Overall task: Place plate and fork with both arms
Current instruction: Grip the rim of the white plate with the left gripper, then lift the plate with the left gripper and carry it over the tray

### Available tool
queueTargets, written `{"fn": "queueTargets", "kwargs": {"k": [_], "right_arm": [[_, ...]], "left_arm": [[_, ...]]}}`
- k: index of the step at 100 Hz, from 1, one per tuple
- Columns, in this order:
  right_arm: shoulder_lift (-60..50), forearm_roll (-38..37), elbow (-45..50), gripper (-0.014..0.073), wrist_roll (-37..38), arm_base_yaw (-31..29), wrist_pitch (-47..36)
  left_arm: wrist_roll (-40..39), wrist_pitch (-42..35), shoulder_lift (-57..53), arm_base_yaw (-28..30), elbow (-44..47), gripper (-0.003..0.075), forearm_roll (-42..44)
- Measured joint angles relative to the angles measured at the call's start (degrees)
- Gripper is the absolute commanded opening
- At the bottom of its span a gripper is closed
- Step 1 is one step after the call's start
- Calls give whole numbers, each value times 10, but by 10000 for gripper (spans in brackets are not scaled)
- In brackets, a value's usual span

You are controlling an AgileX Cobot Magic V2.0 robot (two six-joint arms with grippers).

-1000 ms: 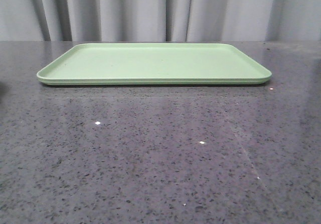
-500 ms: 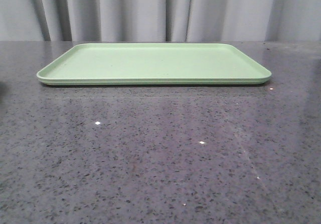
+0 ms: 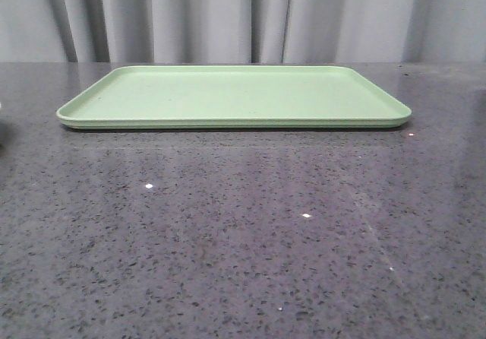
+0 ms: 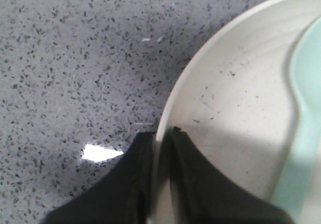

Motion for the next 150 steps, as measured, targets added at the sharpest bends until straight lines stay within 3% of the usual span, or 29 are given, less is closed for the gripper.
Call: {"fn": "queueTargets", "kwargs": {"k": [21,38,58,117,150], "right_arm": [[0,0,0,491,0,0,4],[0,0,0,491,0,0,4],[0,0,0,491,0,0,4],[0,0,0,491,0,0,4],[0,0,0,491,0,0,4]], "left_arm": [[-1,14,-31,3,2,-20,-9],[-1,41,-65,45,3,-20,-48],[64,64,-81,80,4,-20,-134],[133,150,-83,83,-89,-20,-298],[135,146,-83,71,-104,-21,-351]]}}
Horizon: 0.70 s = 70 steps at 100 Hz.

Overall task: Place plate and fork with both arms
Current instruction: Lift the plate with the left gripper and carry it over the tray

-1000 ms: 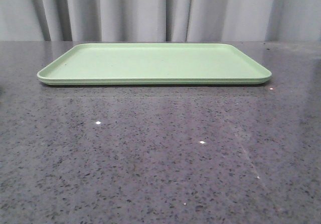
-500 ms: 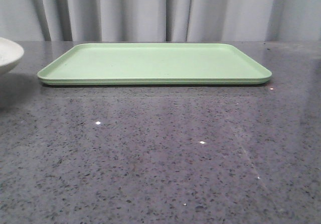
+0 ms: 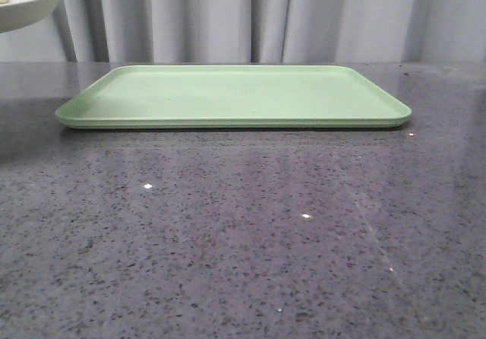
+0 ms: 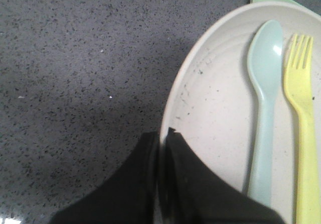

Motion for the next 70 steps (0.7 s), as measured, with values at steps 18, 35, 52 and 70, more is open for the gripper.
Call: {"fn": "queueTargets", "kwargs": {"k": [18,35,52,70], "right_arm": [[0,0,0,491,0,0,0],[0,0,0,491,0,0,0],[0,0,0,491,0,0,0],[0,0,0,491,0,0,0]], "left_arm": [[-9,-32,7,-57,0,-21,-7],[-43,-77,47,-137,-5,-21,-8],[-67,-108,110,-220,-47,-21,-11],[-94,-129,191,-289,-123,-21,-15]]}}
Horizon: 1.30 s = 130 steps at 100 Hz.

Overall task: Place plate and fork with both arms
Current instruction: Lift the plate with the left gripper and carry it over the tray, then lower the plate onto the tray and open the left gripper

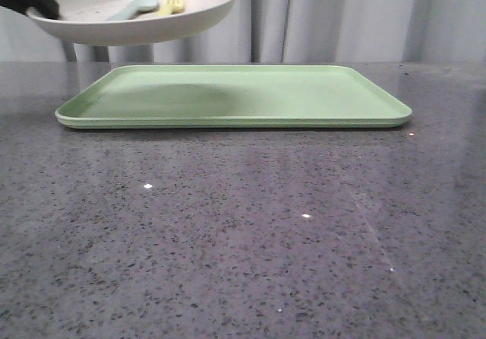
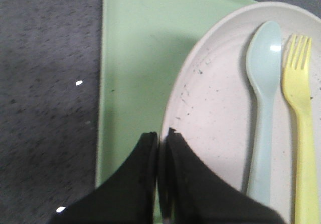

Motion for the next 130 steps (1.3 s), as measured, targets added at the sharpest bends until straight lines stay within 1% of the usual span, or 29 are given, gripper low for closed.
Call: {"fn": "queueTargets", "kwargs": {"k": [24,43,57,77,130], "right_arm": [[0,3,0,491,0,0,0],[0,4,0,491,0,0,0],[0,4,0,491,0,0,0],[0,4,0,491,0,0,0],[0,4,0,491,0,0,0]], "left_arm": [[-38,-13,102,-59,-109,-21,6],[-63,-14,164,-90,-164,-21,31],[-84,-13,194,-103,-173,-21,62],[-108,-5,212,-104,-173,-21,98],[-114,-41,214,-104,-174,-21,99]]}}
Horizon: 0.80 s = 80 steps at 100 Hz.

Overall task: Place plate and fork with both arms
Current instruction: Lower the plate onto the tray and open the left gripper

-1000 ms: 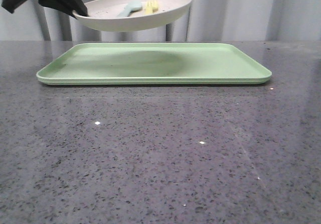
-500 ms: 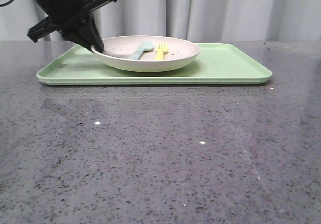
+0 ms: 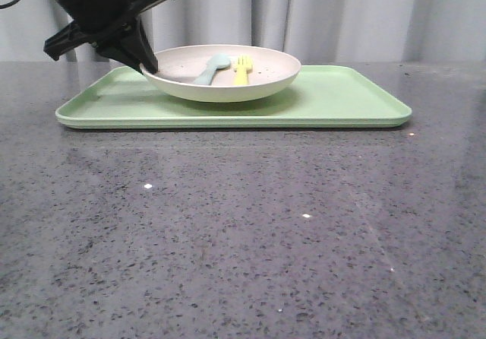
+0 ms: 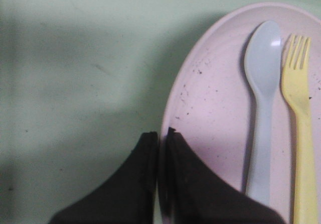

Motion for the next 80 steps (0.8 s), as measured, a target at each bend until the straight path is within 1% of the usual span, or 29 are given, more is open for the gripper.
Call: {"fn": "queueTargets", "kwargs": {"k": [80], "right_arm": [[0,0,0,491,0,0,0]], "left_arm": [[-11,-22,1,0,39,-21,-1]]}}
